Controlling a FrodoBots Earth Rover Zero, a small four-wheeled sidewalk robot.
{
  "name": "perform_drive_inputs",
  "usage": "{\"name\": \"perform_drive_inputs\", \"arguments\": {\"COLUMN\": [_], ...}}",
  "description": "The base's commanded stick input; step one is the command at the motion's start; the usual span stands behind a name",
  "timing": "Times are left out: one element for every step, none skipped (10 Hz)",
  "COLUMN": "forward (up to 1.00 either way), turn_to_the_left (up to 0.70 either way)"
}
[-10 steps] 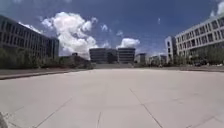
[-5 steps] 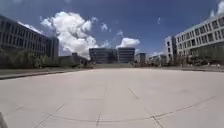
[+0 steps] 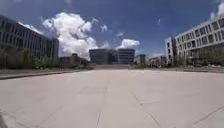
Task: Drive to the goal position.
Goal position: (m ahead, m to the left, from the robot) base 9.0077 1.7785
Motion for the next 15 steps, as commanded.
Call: {"name": "perform_drive_inputs", "arguments": {"forward": [0.7,0.7,0.7,0.7,0.7,0.7,0.7,0.7,0.7,0.7,0.7,0.7,0.7,0.7,0.7], "turn_to_the_left": [0.0,0.0,0.0,0.0,0.0,0.0,0.0,0.0,0.0,0.0,0.0,0.0,0.0,0.0,0.0]}}
